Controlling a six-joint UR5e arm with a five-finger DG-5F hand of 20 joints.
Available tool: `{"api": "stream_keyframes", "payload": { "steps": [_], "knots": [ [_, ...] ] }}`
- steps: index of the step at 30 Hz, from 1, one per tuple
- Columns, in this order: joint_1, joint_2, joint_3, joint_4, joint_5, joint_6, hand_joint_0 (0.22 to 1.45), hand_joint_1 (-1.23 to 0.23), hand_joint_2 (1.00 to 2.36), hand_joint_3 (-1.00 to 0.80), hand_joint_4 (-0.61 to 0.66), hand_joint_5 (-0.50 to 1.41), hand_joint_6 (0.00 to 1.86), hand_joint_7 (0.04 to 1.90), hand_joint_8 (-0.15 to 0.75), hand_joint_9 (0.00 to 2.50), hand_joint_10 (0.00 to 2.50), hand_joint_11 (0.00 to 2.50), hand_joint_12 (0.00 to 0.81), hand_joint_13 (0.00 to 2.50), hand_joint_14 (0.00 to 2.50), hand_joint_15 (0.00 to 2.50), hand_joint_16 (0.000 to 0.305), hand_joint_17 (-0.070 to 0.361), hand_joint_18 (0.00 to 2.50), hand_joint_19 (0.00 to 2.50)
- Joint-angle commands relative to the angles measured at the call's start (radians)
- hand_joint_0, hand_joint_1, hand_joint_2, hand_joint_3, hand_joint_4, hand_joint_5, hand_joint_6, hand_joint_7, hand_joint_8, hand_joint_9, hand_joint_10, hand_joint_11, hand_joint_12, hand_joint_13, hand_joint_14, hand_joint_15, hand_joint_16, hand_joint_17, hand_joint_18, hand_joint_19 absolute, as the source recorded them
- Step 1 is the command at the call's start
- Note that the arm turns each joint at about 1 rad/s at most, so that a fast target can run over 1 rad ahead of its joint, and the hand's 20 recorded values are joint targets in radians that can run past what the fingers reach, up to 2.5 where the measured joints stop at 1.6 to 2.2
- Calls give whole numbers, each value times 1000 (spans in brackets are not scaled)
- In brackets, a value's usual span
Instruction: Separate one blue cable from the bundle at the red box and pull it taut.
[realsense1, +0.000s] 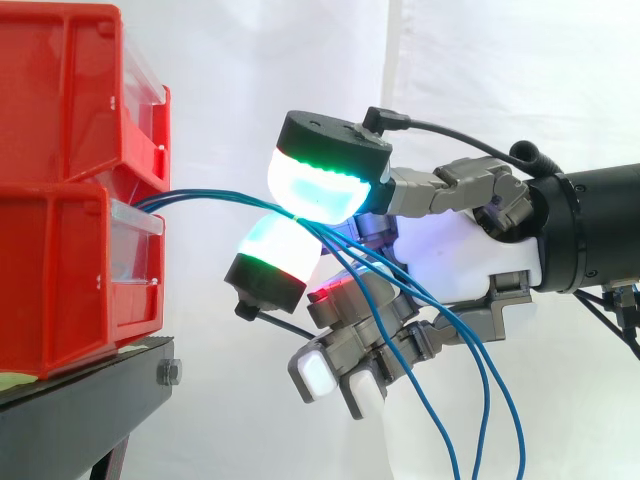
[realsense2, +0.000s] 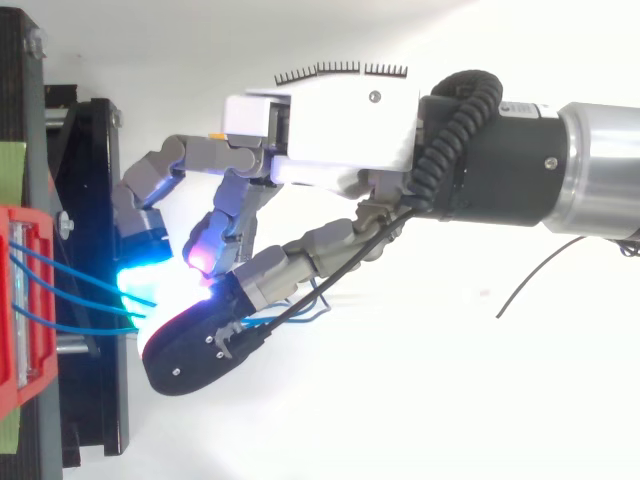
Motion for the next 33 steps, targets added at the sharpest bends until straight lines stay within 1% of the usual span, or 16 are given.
{"api": "stream_keyframes", "payload": {
  "steps": [1,4,7,12,17,22,23,27,30,32,33],
  "knots": [
    [0,-1,0,1,1,0,853,-978,1001,-485,-111,-185,902,1214,255,1179,21,1468,385,906,26,675,45,100,824,708],
    [0,0,0,2,1,0,859,-969,1000,-500,-128,-181,904,1223,240,1168,21,1465,372,908,27,674,42,94,828,663],
    [0,0,0,2,1,0,824,-976,1000,-500,-149,-182,905,1240,228,1150,25,1461,358,913,27,656,40,91,856,611],
    [0,0,0,1,1,0,777,-1027,1000,-500,-167,-187,913,1210,220,1115,23,1444,343,915,26,666,38,85,858,600],
    [0,-1,0,2,1,0,739,-1022,1000,-500,-170,-179,914,1187,230,1154,21,1453,333,949,25,670,36,81,873,620],
    [0,0,0,2,2,0,707,-923,1000,-500,-167,-169,905,1186,241,1208,21,1463,336,974,27,689,36,81,876,638],
    [0,0,0,2,2,0,669,-890,1000,-500,-154,-169,903,1183,248,1214,21,1467,338,972,27,695,36,81,872,648],
    [0,-1,0,2,2,0,597,-849,1000,-500,-114,-168,897,1191,254,1224,21,1473,352,971,25,695,38,86,861,659],
    [0,0,0,4,4,0,587,-843,1000,-500,-105,-168,895,1175,255,1228,22,1471,357,970,28,695,39,87,858,660],
    [0,0,0,4,4,0,580,-775,1000,-500,-113,-167,894,1149,255,1233,21,1465,362,971,27,691,39,88,856,661],
    [0,0,0,2,4,0,582,-763,1000,-500,-111,-166,892,1145,259,1233,22,1469,361,971,26,696,39,88,854,668]
  ]
}}
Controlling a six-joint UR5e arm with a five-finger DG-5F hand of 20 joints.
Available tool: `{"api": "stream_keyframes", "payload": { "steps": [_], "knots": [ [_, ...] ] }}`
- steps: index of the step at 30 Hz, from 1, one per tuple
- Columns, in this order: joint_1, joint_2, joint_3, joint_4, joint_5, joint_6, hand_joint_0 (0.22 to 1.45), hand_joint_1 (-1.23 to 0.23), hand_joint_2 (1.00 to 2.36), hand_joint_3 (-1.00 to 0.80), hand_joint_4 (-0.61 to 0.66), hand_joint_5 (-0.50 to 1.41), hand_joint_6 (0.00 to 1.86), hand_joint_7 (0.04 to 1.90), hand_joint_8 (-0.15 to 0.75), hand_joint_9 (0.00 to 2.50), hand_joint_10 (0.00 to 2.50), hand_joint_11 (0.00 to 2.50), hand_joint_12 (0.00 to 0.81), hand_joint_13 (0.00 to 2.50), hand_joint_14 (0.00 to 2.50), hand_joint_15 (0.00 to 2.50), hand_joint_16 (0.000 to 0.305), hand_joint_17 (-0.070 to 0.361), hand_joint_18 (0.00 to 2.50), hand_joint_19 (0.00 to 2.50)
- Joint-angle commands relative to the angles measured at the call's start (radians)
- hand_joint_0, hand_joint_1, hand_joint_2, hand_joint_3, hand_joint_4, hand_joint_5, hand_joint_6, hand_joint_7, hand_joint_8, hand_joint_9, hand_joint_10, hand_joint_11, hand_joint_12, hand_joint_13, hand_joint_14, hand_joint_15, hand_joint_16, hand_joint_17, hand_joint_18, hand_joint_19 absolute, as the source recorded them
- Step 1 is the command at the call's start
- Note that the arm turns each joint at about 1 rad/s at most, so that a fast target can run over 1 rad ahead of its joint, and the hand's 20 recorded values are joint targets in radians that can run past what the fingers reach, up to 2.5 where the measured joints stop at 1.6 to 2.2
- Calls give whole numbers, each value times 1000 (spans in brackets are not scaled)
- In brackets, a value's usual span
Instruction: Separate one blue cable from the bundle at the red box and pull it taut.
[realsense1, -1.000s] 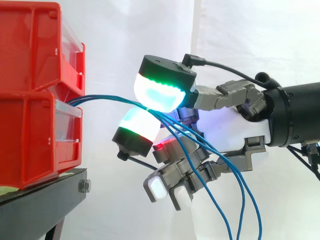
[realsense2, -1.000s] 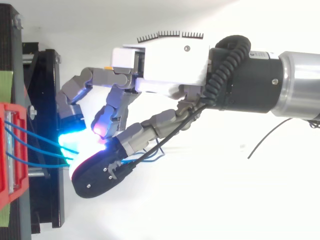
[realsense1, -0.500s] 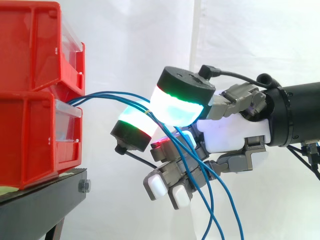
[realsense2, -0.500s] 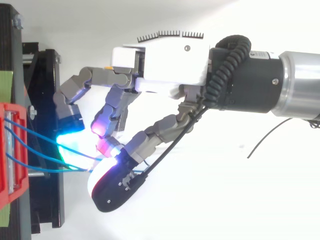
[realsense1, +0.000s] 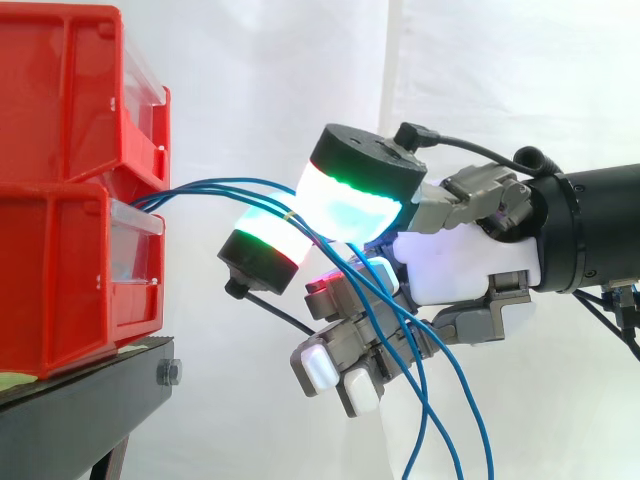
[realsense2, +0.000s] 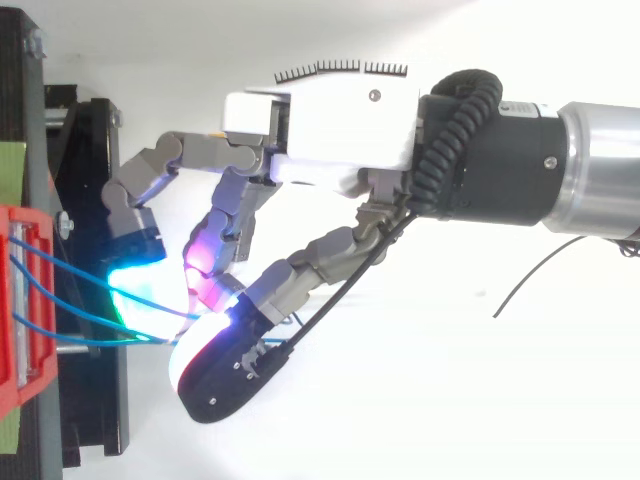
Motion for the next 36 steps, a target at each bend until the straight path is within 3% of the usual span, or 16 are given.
{"api": "stream_keyframes", "payload": {
  "steps": [1,12,27,36],
  "knots": [
    [0,0,0,1,0,0,577,-724,1000,-500,-112,-164,888,1142,260,1243,21,1451,361,970,26,685,40,89,854,669],
    [0,0,-2,1,-1,0,591,-539,1000,-500,-117,-146,848,1168,246,1263,23,1465,366,975,24,692,41,92,849,697],
    [0,0,-2,-4,-4,21,522,-577,1000,-500,-41,-154,831,1143,275,1248,21,1427,397,971,23,688,46,104,868,699],
    [0,0,-2,-5,-1,23,588,-466,1000,-500,-61,-154,814,1126,245,1236,23,1434,385,957,26,695,44,100,850,737]
  ]
}}
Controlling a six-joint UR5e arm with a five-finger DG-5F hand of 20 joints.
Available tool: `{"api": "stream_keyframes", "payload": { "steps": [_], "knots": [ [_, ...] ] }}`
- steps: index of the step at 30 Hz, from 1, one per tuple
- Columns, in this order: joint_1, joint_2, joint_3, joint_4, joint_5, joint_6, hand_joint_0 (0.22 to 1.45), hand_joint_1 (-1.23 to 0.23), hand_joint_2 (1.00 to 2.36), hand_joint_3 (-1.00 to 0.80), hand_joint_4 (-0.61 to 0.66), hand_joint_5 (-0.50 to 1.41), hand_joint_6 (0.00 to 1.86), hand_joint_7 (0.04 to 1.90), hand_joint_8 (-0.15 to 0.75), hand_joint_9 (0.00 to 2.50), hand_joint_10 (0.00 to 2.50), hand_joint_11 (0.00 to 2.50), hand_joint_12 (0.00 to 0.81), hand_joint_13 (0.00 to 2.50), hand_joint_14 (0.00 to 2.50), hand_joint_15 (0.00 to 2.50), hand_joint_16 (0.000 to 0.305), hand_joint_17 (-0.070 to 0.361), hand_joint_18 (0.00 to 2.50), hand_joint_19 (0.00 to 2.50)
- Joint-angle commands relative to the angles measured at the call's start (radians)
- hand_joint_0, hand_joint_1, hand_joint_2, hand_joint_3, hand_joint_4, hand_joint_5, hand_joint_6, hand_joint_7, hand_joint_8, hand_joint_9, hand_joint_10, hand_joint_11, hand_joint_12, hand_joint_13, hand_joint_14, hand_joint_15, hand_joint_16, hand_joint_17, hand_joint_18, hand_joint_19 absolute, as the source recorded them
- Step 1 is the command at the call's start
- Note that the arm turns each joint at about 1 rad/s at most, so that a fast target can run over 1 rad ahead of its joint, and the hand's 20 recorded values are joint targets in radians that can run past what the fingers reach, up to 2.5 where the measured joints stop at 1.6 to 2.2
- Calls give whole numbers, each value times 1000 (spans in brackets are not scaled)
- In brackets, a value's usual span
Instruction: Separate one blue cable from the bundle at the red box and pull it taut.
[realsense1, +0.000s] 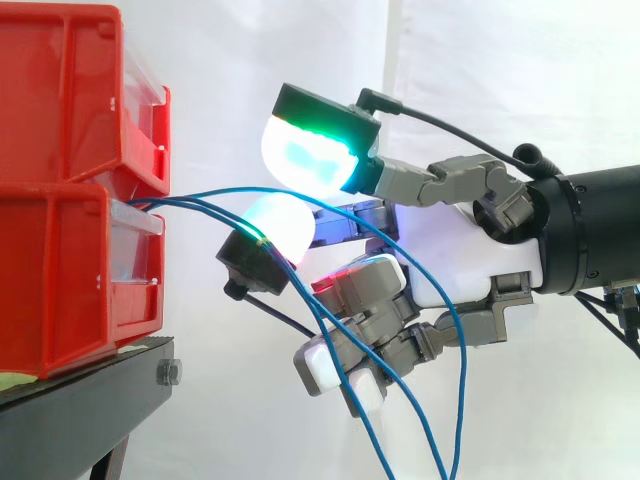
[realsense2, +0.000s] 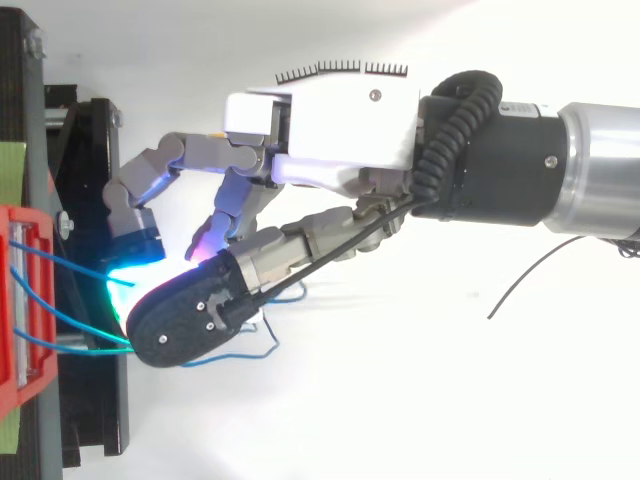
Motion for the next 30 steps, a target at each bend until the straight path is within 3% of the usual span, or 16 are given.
{"api": "stream_keyframes", "payload": {
  "steps": [1,13,18,30],
  "knots": [
    [0,0,0,0,1,0,590,-468,1000,-500,-61,-153,814,1119,250,1236,23,1433,385,956,25,701,44,100,850,738],
    [0,0,0,1,1,0,623,-587,1010,-372,-31,-174,799,1123,256,1180,23,1402,393,920,26,692,47,105,840,745],
    [0,0,0,-2,3,2,635,-705,1015,-294,-1,-197,829,1125,257,1161,22,1423,401,914,26,699,48,107,846,745],
    [-1,0,-2,-29,30,20,645,-721,1023,-165,-93,-200,872,1122,261,1171,20,1418,394,916,23,677,47,106,865,737]
  ]
}}
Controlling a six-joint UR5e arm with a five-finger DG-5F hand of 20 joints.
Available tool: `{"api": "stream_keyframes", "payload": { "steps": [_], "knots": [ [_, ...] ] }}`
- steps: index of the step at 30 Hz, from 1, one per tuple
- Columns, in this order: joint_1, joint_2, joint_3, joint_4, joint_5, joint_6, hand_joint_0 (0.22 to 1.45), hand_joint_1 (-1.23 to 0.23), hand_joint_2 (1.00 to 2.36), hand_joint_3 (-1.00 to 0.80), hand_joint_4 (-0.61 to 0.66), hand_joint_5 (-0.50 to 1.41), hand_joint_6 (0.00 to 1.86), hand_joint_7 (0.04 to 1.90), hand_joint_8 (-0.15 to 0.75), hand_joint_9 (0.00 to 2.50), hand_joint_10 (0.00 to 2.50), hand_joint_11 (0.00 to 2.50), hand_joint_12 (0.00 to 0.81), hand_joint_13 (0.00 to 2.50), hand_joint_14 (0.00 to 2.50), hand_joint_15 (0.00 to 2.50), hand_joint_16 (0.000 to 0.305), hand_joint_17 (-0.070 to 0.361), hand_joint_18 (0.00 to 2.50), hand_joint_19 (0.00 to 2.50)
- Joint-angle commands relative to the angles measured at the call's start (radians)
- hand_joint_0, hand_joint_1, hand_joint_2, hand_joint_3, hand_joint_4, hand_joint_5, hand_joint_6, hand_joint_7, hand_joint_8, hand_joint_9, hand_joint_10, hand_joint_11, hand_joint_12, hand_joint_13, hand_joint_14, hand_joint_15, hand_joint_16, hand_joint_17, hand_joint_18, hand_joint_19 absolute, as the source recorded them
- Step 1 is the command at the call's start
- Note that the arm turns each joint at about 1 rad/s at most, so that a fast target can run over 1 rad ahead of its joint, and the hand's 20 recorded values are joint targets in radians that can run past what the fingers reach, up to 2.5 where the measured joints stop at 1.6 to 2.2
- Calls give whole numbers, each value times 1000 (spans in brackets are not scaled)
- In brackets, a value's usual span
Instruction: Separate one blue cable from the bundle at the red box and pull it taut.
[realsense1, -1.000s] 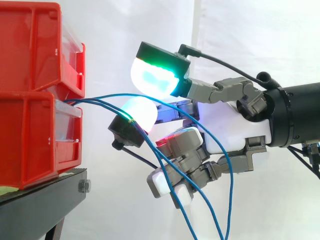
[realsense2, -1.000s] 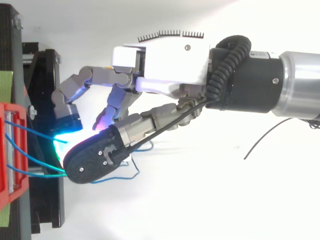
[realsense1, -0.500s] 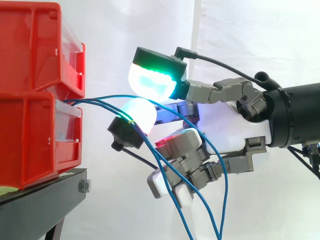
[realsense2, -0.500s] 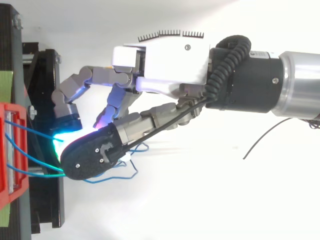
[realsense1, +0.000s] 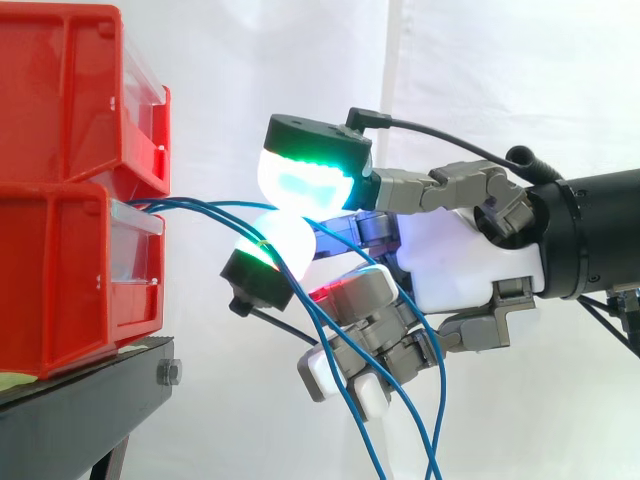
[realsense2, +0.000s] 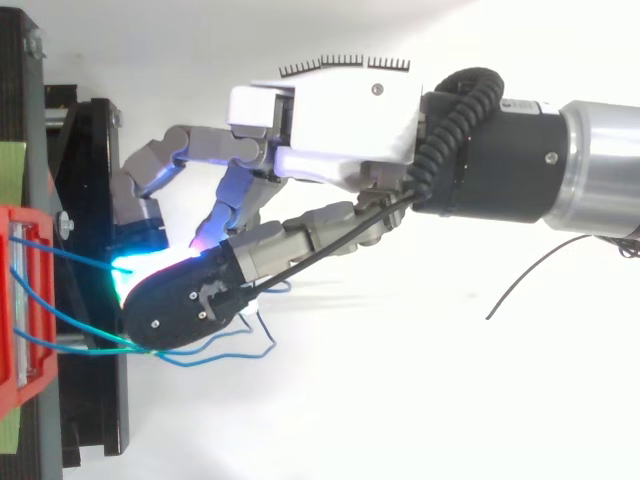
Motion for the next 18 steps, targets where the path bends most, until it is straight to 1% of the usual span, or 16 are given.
{"api": "stream_keyframes", "payload": {
  "steps": [1,2,5,6,7,8,11,12,15,18],
  "knots": [
    [-1,0,0,-34,11,14,646,-721,1023,-165,-96,-199,873,1114,263,1158,21,1404,393,906,23,656,47,106,863,734],
    [-1,2,1,-54,11,22,645,-722,1023,-163,-90,-199,873,1117,267,1125,23,1338,386,881,24,634,47,106,860,725],
    [-1,16,1,-102,9,19,642,-724,1023,-154,-93,-195,871,1118,278,1055,25,1229,382,859,21,594,47,105,853,709],
    [-1,28,1,-129,8,14,642,-724,1023,-151,-89,-195,871,1121,284,1028,26,1192,380,853,22,588,47,105,852,706],
    [-1,28,1,-142,8,11,640,-725,1024,-149,-89,-194,871,1125,281,1008,26,1131,379,846,21,569,46,105,846,708],
    [-1,43,1,-178,4,-6,638,-725,1025,-139,-84,-192,870,1130,288,981,27,1053,374,836,20,555,46,104,843,705],
    [-1,56,1,-215,4,-35,637,-728,1023,-132,-75,-189,869,1129,293,912,23,855,370,812,19,519,46,103,841,697],
    [-1,66,0,-240,4,-64,638,-728,1023,-136,-74,-189,869,1133,293,911,24,845,370,810,19,519,46,103,839,696],
    [-1,72,0,-252,4,-82,638,-729,1023,-135,-72,-188,868,1138,302,905,24,846,367,805,20,516,45,102,838,687],
    [5,82,0,-257,11,-82,639,-730,1023,-138,-66,-188,869,1127,311,917,24,865,364,805,19,523,45,101,837,687]
  ]
}}
